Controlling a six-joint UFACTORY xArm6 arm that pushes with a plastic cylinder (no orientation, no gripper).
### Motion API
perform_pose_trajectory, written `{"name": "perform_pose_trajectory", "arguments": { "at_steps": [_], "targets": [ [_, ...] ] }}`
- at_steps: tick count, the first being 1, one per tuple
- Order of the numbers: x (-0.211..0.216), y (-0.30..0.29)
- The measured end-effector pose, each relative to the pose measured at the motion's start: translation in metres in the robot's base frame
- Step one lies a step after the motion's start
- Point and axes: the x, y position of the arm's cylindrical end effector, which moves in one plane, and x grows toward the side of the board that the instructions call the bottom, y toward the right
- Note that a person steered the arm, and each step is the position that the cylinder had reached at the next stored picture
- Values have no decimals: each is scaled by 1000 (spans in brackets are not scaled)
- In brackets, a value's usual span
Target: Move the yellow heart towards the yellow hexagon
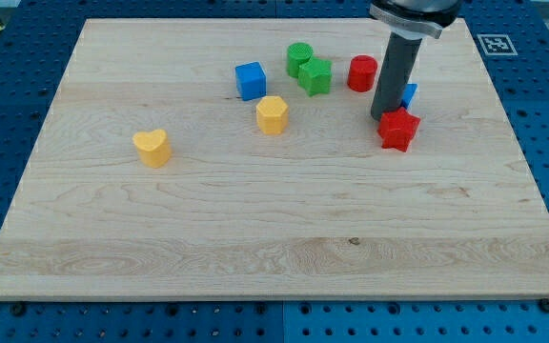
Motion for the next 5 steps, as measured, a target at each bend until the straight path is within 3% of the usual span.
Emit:
{"name": "perform_pose_trajectory", "arguments": {
  "at_steps": [2, 4, 5],
  "targets": [
    [29, -32],
    [48, -126],
    [88, -181]
  ]
}}
